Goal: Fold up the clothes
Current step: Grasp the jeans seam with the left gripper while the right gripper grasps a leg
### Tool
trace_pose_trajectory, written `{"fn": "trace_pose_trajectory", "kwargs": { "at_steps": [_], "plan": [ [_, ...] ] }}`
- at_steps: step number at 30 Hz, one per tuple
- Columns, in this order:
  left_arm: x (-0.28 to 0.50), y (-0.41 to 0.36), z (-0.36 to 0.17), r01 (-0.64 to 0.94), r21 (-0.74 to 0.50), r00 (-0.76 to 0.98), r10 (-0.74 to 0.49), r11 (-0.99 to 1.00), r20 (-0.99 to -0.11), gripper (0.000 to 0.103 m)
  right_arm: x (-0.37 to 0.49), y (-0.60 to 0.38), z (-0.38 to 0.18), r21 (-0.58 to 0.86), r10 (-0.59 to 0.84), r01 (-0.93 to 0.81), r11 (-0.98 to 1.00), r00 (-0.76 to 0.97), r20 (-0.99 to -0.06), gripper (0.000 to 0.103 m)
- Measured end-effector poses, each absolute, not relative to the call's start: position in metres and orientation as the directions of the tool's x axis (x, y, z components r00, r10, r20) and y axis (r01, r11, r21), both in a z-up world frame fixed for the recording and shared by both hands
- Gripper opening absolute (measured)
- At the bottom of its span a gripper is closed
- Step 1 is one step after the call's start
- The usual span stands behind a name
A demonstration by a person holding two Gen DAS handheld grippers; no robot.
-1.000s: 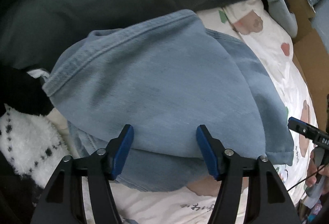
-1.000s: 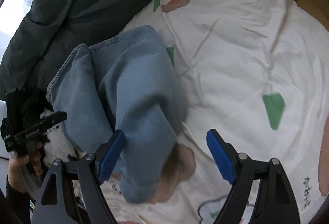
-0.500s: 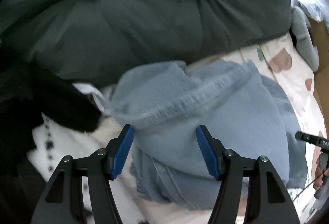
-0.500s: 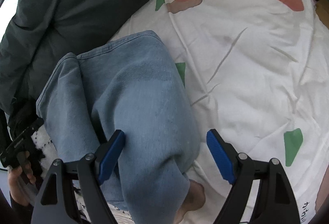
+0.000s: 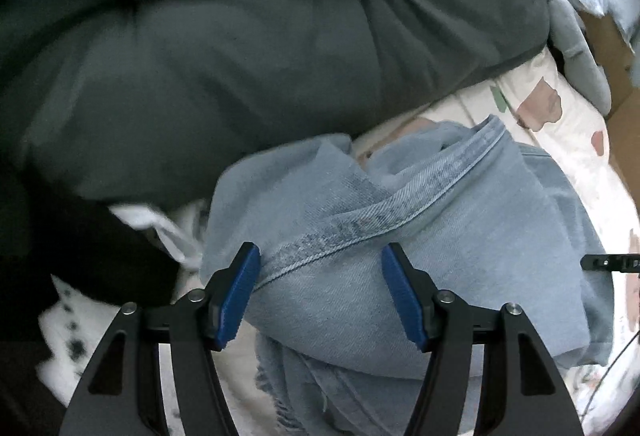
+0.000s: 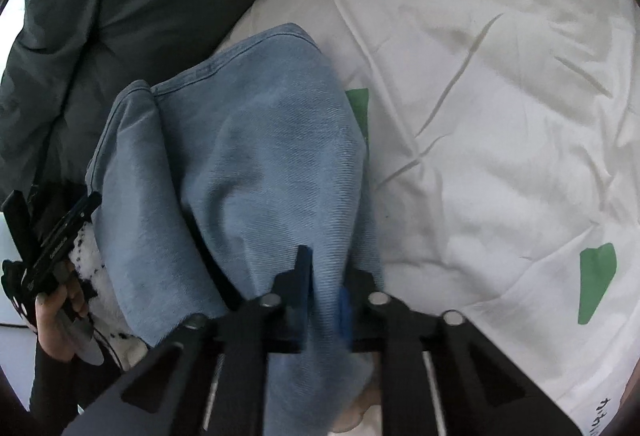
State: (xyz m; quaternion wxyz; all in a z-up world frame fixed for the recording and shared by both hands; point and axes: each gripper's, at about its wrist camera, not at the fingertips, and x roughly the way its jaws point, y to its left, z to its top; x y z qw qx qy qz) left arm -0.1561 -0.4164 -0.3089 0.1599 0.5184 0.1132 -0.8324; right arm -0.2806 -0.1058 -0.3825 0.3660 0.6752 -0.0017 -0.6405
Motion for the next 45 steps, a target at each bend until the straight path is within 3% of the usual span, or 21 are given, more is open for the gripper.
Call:
{"fn": "trace_pose_trajectory", "kwargs": {
  "at_steps": [1, 3, 5, 8, 11, 20, 30, 41, 45],
  "plan": [
    [-0.155, -0.418, -0.31, 0.385, -0.046, -0.411, -0.126, -0.922, -0.903, 0.052, -0.281, -0.104, -0.38, 0.492, -0.471, 0.471, -0.732, 0.172, -0.865, 0.004],
    [-0.155, -0.416, -0.308, 0.364, -0.045, -0.407, -0.115, -0.93, -0.906, 0.043, -0.283, -0.099, -0.372, 0.482, -0.475, 0.471, -0.738, 0.144, -0.868, 0.003],
    [-0.154, -0.412, -0.302, 0.347, -0.04, -0.412, -0.114, -0.937, -0.904, 0.027, -0.287, -0.091, -0.363, 0.482, -0.489, 0.462, -0.744, 0.115, -0.865, 0.003],
    [-0.151, -0.409, -0.293, 0.333, -0.079, -0.431, -0.077, -0.94, -0.899, 0.015, -0.293, -0.078, -0.346, 0.485, -0.51, 0.448, -0.751, 0.073, -0.857, 0.003],
    [-0.148, -0.399, -0.281, 0.306, -0.099, -0.453, -0.054, -0.947, -0.89, 0.01, -0.295, -0.067, -0.326, 0.483, -0.524, 0.445, -0.755, 0.035, -0.851, 0.003],
    [-0.124, -0.371, -0.227, 0.259, -0.205, -0.546, 0.032, -0.944, -0.837, 0.007, -0.301, -0.052, -0.255, 0.457, -0.554, 0.476, -0.751, -0.079, -0.829, 0.003],
    [-0.109, -0.339, -0.205, 0.194, -0.338, -0.569, 0.176, -0.921, -0.804, 0.007, -0.329, -0.038, -0.185, 0.367, -0.536, 0.519, -0.772, -0.22, -0.815, 0.003],
    [-0.116, -0.277, -0.207, 0.084, -0.442, -0.51, 0.343, -0.893, -0.789, 0.007, -0.367, 0.019, -0.16, 0.322, -0.477, 0.42, -0.848, -0.343, -0.809, 0.003],
    [-0.118, -0.251, -0.219, 0.058, -0.488, -0.47, 0.408, -0.871, -0.783, 0.007, -0.38, 0.039, -0.181, 0.327, -0.435, 0.339, -0.882, -0.321, -0.842, 0.004]
  ]
}}
